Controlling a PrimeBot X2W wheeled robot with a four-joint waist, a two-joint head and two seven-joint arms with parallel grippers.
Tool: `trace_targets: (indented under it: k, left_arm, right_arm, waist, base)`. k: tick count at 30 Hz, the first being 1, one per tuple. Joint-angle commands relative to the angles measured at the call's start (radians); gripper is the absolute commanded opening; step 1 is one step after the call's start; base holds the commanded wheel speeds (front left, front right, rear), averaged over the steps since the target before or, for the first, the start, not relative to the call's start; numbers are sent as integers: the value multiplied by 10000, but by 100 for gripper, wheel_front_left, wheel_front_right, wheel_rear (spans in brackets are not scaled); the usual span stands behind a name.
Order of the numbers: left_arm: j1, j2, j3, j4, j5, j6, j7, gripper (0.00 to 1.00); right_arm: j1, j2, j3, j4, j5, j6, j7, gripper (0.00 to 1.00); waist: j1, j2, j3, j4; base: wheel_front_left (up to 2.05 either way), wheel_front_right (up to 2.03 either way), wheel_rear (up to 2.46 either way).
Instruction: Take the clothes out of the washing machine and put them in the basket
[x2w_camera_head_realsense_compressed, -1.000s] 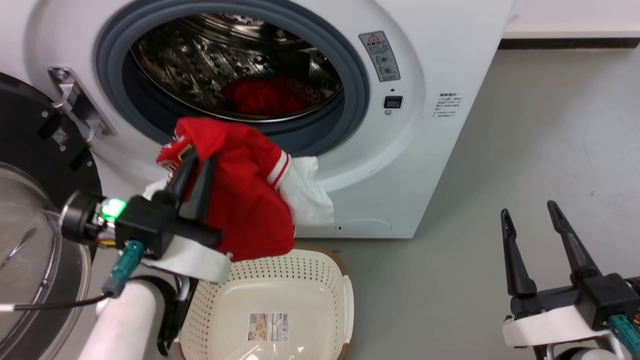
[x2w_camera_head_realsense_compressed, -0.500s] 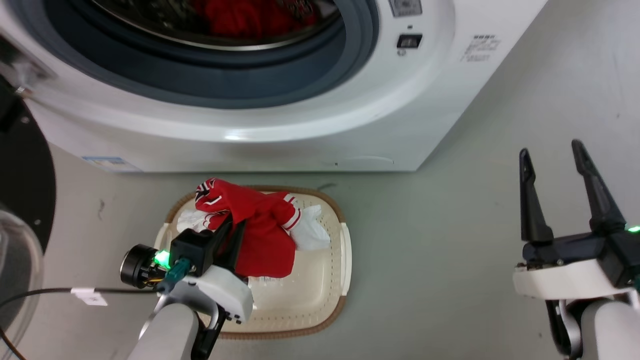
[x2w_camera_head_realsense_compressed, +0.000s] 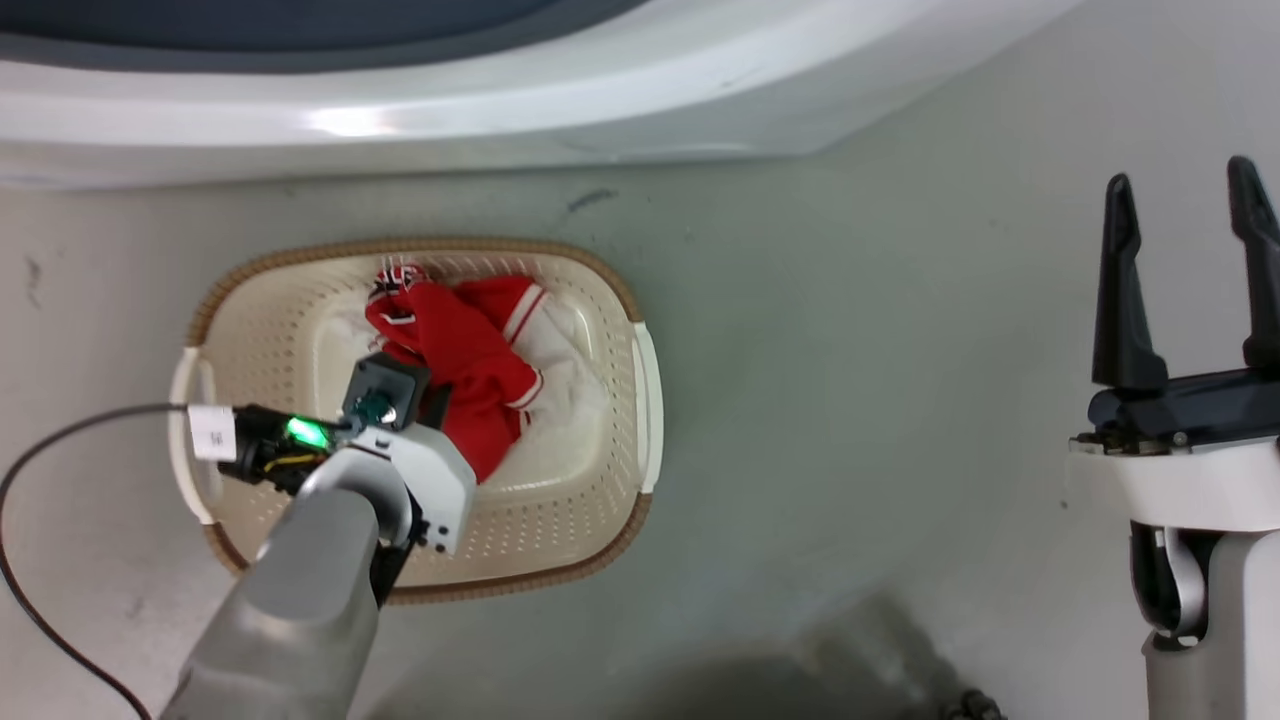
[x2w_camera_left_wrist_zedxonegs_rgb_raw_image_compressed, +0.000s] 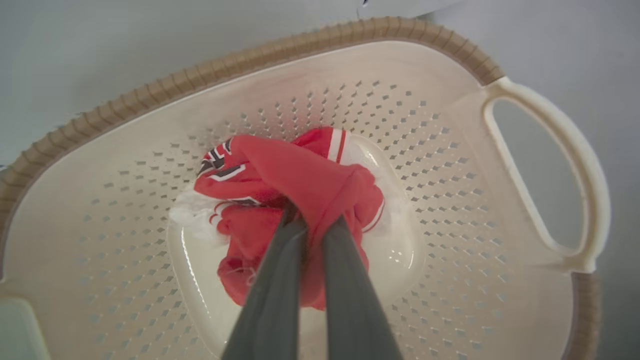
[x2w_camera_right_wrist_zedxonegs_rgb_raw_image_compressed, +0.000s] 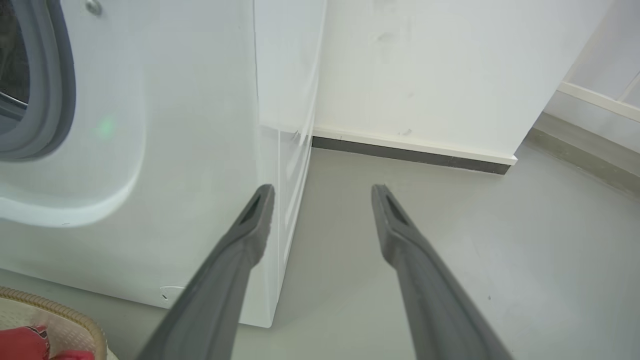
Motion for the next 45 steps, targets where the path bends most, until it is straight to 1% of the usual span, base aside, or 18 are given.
trace_targets:
  k: [1,4,8,11,15,16,17,24,31,35,37,45]
  left_arm:
    - [-329,4,-45,252,48,-22,-44,0]
    - [-1004,38,-153,1189,148,-26,15,0]
    - [-1714,107,-349,2222,310,93,265,0]
    - [-2046,97,-438,2663,344,170,471,0]
    - [-2221,73,-553,2951,358,143,864,0]
    - [-2216,74,-585,2993,366,151,956,44]
    - [-2196,56,-606,3021,365,160,1000,100]
    - [-1738,-139,-496,3120,22,264,737,100]
    - [-933,-459,-389,3149,-338,220,163,100]
    - [-448,-623,-283,2910,-523,281,-33,100]
    - [-175,-606,-163,2413,-586,378,-72,100]
    - [1613,-322,407,-677,-444,951,-66,100]
  right_arm:
    - [-212,18,-17,-80,68,-7,-19,100]
    - [-381,17,-110,-183,151,-7,-19,100]
    - [-488,18,-170,-306,252,-7,-19,100]
    - [-564,17,-190,-340,257,-7,-19,100]
    - [-601,17,-220,-330,307,-7,-19,100]
    - [-604,17,-204,-302,316,-7,-19,100]
    - [-594,15,-197,-284,320,-7,-19,100]
    - [-401,15,-179,-70,271,-7,-19,100]
    - [246,14,-203,245,74,-7,-19,100]
    - [639,14,-254,381,-67,-8,-20,100]
    - [786,14,-221,427,-109,-7,-19,100]
    - [1323,12,-37,602,-216,-7,-20,100]
  waist:
    - [-2,0,748,-247]
    - [-2,0,1222,-347]
    - [-2,0,1678,-476]
    - [-2,0,1881,-526]
    - [-2,0,1948,-552]
    - [-2,0,1920,-565]
    - [-2,0,1880,-568]
    - [-2,0,1000,-465]
    - [-2,0,-549,-132]
    - [-2,0,-1417,83]
    - [-2,0,-1804,154]
    - [-2,0,-3097,440]
  base:
    - [0,0,0]
    - [0,0,0]
    - [0,0,0]
    - [0,0,0]
    - [0,0,0]
    - [0,0,0]
    - [0,0,0]
    - [0,0,0]
    - [0,0,0]
    - [0,0,0]
    - [0,0,0]
    - [0,0,0]
